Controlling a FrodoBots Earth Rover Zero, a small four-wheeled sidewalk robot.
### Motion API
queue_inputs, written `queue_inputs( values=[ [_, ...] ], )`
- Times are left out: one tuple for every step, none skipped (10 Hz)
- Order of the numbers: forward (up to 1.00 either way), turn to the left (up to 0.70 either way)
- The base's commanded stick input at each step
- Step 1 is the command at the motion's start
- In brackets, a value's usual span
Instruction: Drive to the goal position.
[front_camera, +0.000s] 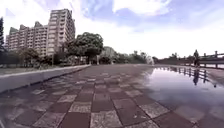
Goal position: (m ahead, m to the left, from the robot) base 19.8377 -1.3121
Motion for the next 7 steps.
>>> queue_inputs(
  values=[
    [1.0, 0.0],
    [1.0, 0.0],
    [1.0, 0.0],
    [1.0, 0.0],
    [1.0, 0.0],
    [1.0, 0.0],
    [1.0, 0.02]
  ],
)
